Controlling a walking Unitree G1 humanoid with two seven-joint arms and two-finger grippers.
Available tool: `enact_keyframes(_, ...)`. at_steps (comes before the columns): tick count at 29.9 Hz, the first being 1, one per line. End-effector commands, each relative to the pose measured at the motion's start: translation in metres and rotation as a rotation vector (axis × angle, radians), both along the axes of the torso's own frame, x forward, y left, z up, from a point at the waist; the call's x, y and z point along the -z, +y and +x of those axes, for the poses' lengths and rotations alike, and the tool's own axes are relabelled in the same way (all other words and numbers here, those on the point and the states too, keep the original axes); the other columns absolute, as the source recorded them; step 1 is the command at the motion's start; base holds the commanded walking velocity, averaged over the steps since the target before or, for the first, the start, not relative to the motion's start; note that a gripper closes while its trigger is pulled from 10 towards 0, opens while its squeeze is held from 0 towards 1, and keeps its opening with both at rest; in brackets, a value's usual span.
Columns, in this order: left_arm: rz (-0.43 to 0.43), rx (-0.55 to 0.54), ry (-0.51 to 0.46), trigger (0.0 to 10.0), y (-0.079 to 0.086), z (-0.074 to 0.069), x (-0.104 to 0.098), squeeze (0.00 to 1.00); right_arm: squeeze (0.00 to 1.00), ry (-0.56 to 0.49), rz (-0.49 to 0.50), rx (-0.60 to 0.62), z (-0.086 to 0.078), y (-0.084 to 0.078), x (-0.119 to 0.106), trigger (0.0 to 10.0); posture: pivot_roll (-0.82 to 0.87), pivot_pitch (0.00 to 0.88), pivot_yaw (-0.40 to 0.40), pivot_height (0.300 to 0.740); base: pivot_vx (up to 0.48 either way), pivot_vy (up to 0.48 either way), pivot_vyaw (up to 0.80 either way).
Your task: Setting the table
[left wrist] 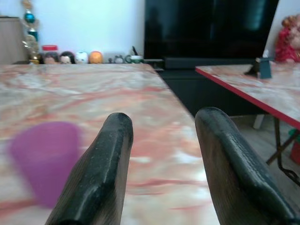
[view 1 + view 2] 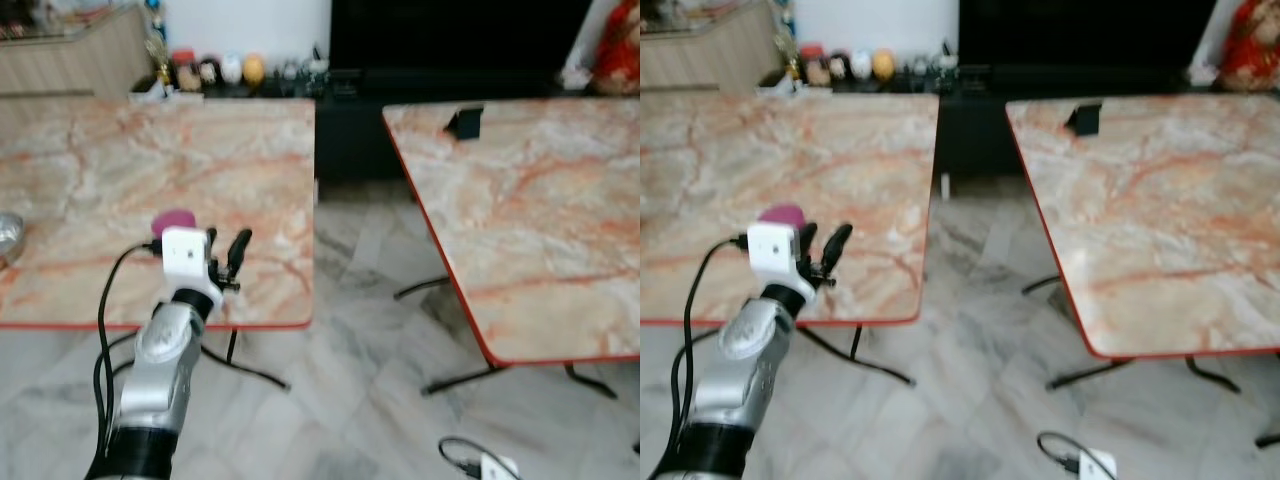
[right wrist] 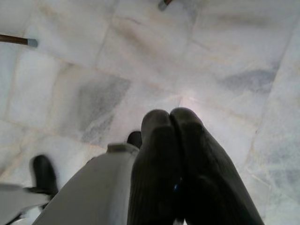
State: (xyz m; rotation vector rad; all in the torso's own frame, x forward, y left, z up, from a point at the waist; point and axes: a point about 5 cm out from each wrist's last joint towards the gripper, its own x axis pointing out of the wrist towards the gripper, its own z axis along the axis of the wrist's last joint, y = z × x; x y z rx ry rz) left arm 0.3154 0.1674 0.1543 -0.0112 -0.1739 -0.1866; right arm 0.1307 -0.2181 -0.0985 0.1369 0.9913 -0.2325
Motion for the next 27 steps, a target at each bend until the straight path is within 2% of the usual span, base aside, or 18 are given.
enact_keyframes(1,0.007,-0.024,0.003,10.0,0.0075,-0.0014,0.0,0.0,0.0,-0.014,0.016,-0.015,0.005,0.007,-0.0004,10.0,0.04,0.0,-0.023,0.74,0.0,0.424,0.0)
enact_keyframes(9,-0.006,-0.049,-0.007,10.0,0.0085,-0.0027,-0.0031,0.0,0.0,-0.015,0.005,-0.018,0.007,0.0018,-0.002,10.0,0.05,0.0,-0.041,0.74,0.0,0.42,0.0)
enact_keyframes(27,-0.011,-0.054,-0.013,10.0,0.0067,0.0007,-0.0068,0.0,0.0,-0.021,0.004,-0.025,0.0108,0.0016,-0.0034,10.0,0.05,0.0,-0.04,0.74,0.0,0.409,0.0)
